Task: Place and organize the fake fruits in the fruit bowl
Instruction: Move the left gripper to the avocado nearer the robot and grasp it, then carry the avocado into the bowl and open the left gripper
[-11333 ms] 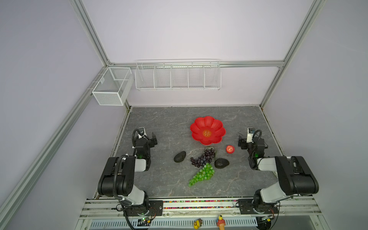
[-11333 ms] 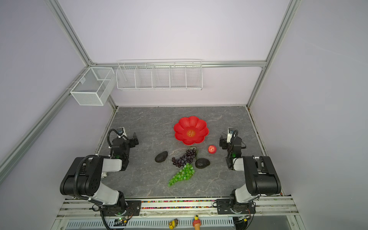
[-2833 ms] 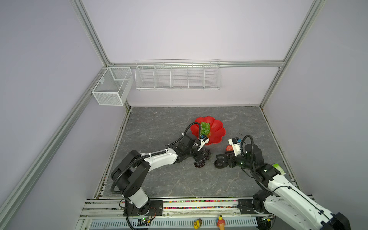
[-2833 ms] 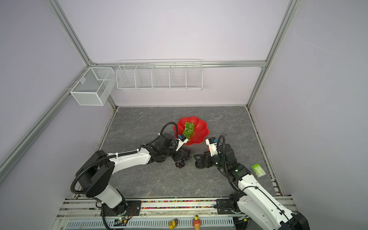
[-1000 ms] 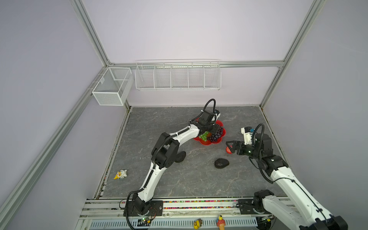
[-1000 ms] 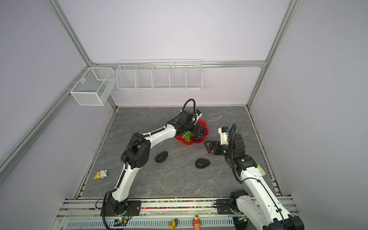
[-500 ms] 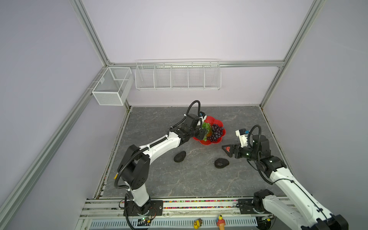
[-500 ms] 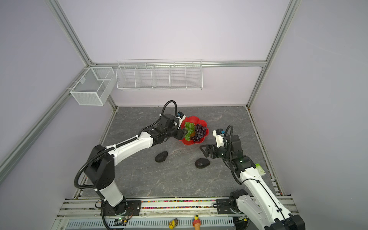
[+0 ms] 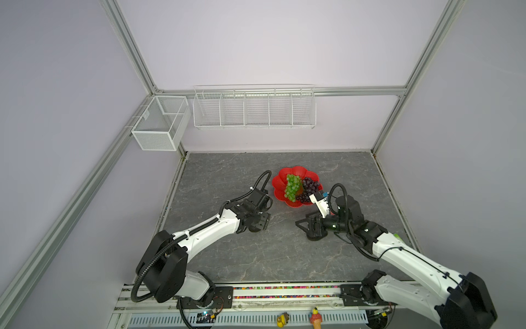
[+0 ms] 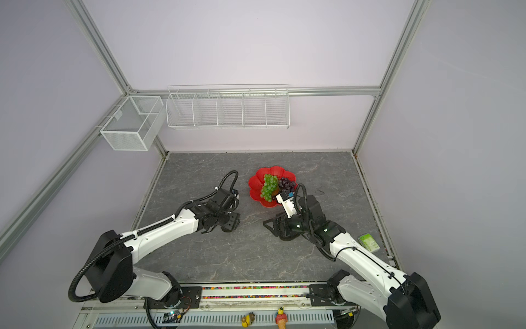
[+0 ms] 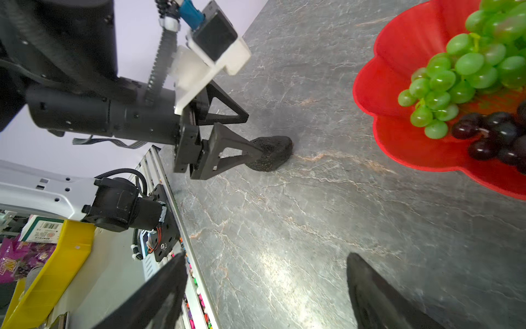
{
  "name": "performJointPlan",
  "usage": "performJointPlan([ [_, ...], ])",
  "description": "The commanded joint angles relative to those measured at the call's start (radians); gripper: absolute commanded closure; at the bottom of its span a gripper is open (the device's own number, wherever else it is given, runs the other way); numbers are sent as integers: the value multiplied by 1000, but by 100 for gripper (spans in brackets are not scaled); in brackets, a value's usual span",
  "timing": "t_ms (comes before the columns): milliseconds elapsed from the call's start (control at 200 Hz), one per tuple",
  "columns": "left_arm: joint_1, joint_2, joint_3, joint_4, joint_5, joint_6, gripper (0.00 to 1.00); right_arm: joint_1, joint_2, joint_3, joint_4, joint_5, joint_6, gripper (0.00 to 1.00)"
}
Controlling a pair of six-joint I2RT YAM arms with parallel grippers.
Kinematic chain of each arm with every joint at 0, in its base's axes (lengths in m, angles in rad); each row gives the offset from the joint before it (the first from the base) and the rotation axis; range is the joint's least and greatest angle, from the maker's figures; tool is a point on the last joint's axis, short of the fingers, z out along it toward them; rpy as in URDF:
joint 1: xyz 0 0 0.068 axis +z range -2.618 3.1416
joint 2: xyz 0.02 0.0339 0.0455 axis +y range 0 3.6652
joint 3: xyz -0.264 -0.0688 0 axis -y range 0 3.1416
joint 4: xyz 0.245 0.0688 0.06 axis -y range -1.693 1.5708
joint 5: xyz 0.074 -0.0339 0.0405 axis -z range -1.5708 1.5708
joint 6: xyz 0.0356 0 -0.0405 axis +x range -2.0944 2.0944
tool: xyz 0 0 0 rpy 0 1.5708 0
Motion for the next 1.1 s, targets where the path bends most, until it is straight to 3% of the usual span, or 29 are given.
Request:
performJointPlan([
  [0, 0, 44, 3, -45, -8, -9, 25, 11, 1, -32, 86, 9, 29, 11],
  [345, 12, 197, 69, -59, 16, -21, 27, 11, -43, -30, 26, 44, 10, 11],
  [585, 13, 223, 76, -52, 37, -30, 38, 12, -38, -32, 28, 56, 7, 11],
  [825, 12, 212, 116, -67, 91, 8, 65, 10, -33, -24, 12, 57, -9, 11],
  [1095, 12, 256, 385, -153, 122, 146, 69, -11, -70, -24, -26, 79, -26, 11],
])
